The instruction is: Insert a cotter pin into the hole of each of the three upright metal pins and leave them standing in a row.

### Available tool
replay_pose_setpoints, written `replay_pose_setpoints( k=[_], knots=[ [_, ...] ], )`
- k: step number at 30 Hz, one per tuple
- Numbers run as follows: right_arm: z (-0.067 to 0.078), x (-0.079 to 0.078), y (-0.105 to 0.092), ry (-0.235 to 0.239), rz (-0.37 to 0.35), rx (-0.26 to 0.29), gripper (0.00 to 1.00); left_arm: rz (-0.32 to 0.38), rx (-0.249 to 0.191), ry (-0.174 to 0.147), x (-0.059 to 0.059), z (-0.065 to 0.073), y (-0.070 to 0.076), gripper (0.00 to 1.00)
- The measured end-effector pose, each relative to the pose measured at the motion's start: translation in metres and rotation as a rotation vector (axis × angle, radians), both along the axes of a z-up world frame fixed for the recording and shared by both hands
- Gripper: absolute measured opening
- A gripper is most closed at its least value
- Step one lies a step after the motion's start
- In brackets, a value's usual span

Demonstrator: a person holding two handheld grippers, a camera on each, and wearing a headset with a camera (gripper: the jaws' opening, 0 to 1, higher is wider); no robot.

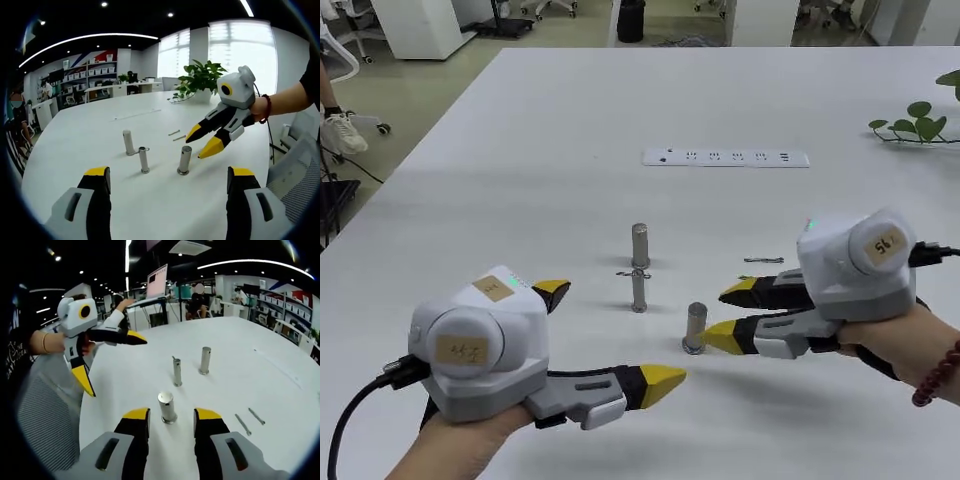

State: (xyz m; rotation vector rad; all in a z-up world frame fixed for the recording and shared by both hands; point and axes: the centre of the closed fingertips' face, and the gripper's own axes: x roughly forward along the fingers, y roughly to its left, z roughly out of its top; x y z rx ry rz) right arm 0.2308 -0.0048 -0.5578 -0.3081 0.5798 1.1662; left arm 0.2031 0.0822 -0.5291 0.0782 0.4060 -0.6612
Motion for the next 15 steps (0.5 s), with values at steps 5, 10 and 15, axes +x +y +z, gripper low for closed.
replay_pose_setpoints(
  k=[5,10,15],
  knots=[
    [0.001,0.006,-0.014,0.002,-0.031,-0.022,0.3,-0.001,0.001,0.0,0.0,0.0,-0.001,0.96],
    [-0.005,0.018,-0.03,0.009,-0.071,-0.075,0.28,0.0,-0.001,-0.001,-0.001,0.0,-0.001,0.96],
    [-0.012,0.033,-0.045,0.022,-0.102,-0.119,0.28,0.0,-0.002,-0.003,-0.001,0.001,-0.001,0.96]
  ],
)
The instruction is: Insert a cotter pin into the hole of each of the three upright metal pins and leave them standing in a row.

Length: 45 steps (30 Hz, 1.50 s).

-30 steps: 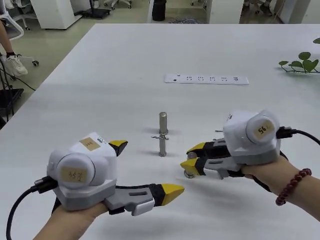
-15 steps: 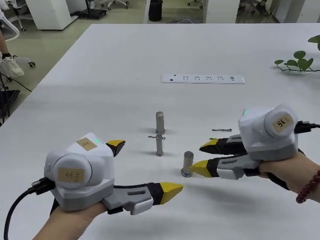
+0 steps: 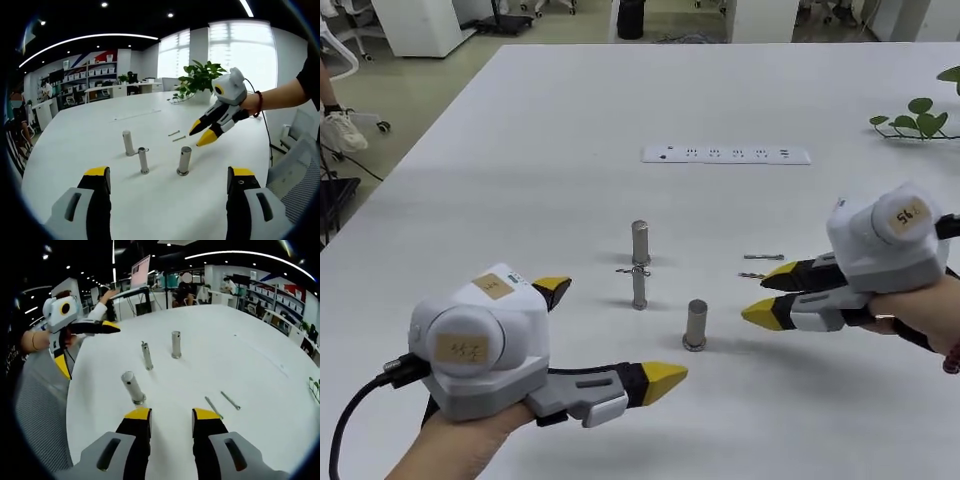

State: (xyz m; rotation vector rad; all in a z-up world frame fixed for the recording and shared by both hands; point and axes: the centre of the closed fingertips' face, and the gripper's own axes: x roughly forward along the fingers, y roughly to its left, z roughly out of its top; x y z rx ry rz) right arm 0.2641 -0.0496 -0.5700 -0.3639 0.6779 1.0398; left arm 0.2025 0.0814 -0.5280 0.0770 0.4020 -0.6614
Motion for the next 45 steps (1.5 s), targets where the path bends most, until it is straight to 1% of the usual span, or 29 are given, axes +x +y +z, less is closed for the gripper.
replay_pose_setpoints(
  k=[1,4,7,9,11,12,14,18,21,25,30,35,40,41,45],
  knots=[
    [-0.002,0.002,-0.003,0.009,-0.009,-0.009,0.27,0.0,0.0,-0.001,0.0,0.0,0.0,0.96],
    [-0.006,0.011,-0.011,0.008,-0.028,-0.051,0.26,0.002,0.0,-0.002,0.0,0.001,0.001,0.96],
    [-0.01,0.018,-0.017,0.013,-0.037,-0.077,0.26,0.003,0.0,-0.002,0.0,0.0,0.001,0.96],
    [-0.011,0.023,-0.02,0.016,-0.041,-0.089,0.26,0.001,-0.006,-0.001,0.0,0.0,0.001,0.96],
    [-0.013,0.026,-0.022,0.017,-0.042,-0.098,0.26,0.002,-0.013,-0.006,0.0,0.002,0.001,0.96],
    [-0.016,0.036,-0.025,0.021,-0.042,-0.109,0.25,0.002,-0.013,-0.007,0.0,0.002,0.001,0.96],
    [-0.019,0.043,-0.027,0.021,-0.043,-0.125,0.25,0.004,-0.012,-0.009,0.0,0.002,0.002,0.96],
    [-0.022,0.048,-0.03,0.023,-0.045,-0.141,0.24,0.003,-0.011,-0.001,-0.001,-0.001,0.002,0.96],
    [-0.024,0.05,-0.031,0.024,-0.049,-0.149,0.23,0.001,-0.007,0.001,-0.001,-0.002,0.001,0.95],
    [-0.03,0.056,-0.034,0.028,-0.049,-0.175,0.19,-0.002,-0.01,0.005,-0.001,-0.002,0.001,0.94],
    [-0.034,0.062,-0.034,0.033,-0.048,-0.184,0.16,0.001,-0.005,0.013,-0.002,-0.005,0.004,0.94],
    [-0.037,0.06,-0.031,0.041,-0.031,-0.206,0.12,0.001,0.0,0.019,-0.002,-0.007,0.005,0.93],
    [-0.042,0.061,-0.033,0.06,-0.035,-0.238,0.09,-0.001,-0.003,0.023,-0.002,-0.007,0.004,0.93],
    [-0.04,0.063,-0.031,0.052,-0.028,-0.24,0.08,-0.002,-0.002,0.024,-0.003,-0.008,0.003,0.93],
    [-0.038,0.059,-0.029,0.053,0.003,-0.272,0.08,-0.007,-0.002,0.028,-0.004,-0.009,0.003,0.93]
  ],
)
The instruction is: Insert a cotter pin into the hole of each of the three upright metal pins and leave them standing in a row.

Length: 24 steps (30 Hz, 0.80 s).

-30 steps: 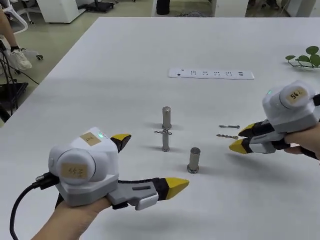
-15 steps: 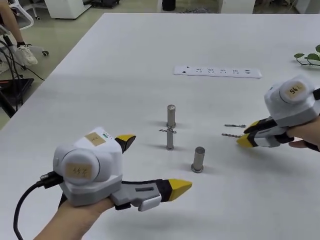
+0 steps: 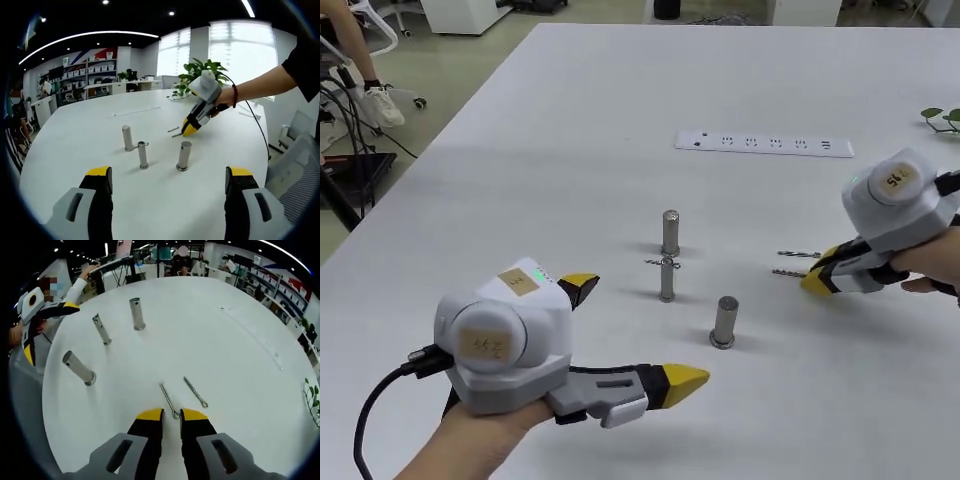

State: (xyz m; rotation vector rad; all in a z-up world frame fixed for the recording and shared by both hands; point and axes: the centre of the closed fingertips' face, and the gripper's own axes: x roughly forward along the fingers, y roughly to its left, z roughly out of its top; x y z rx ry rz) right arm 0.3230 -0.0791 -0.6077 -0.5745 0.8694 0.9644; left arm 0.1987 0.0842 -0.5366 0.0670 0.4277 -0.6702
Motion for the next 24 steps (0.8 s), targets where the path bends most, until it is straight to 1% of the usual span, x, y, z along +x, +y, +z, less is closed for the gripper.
replay_pose_setpoints(
  k=[4,9,13,14,18,24],
  knots=[
    [-0.0002,-0.0001,-0.0025,0.008,0.037,-0.019,0.05,-0.001,0.001,0.002,-0.0005,0.0,-0.0002,0.92],
    [0.0006,-0.0029,-0.0008,0.006,0.06,-0.038,0.02,-0.006,0.005,0.007,-0.0017,-0.0019,-0.0016,0.92],
    [0.0009,-0.0034,-0.0007,-0.01,0.085,-0.063,0.0,-0.012,0.011,0.013,-0.0029,-0.004,-0.0026,0.91],
    [0.0001,-0.0017,-0.001,-0.014,0.099,-0.072,0.0,-0.013,0.012,0.013,-0.003,-0.004,-0.0028,0.91],
    [-0.0048,0.0051,-0.0022,-0.015,0.112,-0.079,0.0,-0.019,0.012,0.014,-0.0038,-0.004,-0.0042,0.91],
    [-0.0029,0.0,-0.0007,-0.037,0.142,-0.096,0.0,-0.027,0.013,0.019,-0.0049,-0.0043,-0.0055,0.89]
  ],
)
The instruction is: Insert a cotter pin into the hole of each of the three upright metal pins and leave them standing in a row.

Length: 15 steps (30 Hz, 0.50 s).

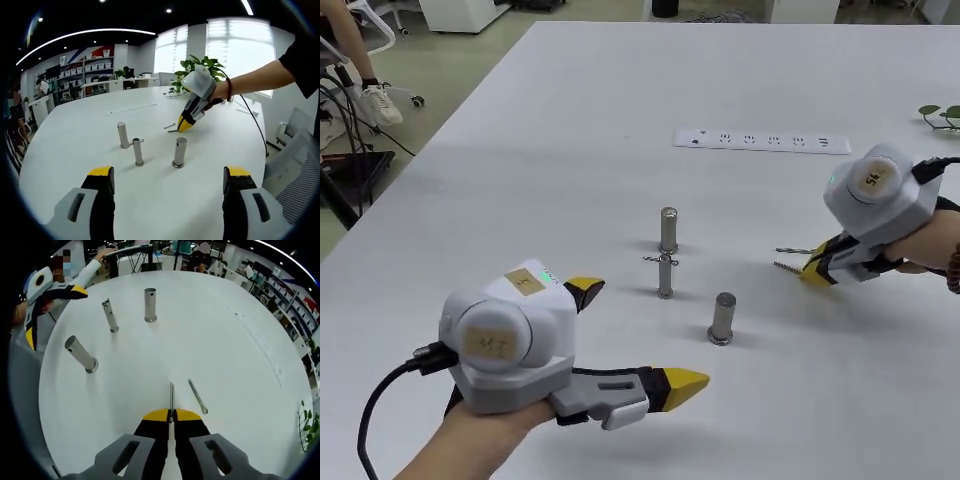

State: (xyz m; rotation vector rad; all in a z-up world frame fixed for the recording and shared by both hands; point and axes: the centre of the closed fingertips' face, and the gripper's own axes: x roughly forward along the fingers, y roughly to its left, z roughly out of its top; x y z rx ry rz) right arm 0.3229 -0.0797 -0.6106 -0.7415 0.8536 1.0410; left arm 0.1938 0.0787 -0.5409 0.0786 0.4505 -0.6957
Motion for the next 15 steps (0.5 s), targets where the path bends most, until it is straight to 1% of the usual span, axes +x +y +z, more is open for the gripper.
replay_pose_setpoints(
  k=[6,15],
  knots=[
    [0.0021,-0.003,-0.0002,0.005,-0.011,0.015,0.0,-0.01,0.004,0.006,-0.0008,-0.0001,-0.0006,0.87],
    [0.0083,-0.0071,-0.002,-0.026,-0.002,0.008,0.0,-0.024,0.004,0.011,-0.0019,-0.0001,-0.0029,0.84]
  ],
)
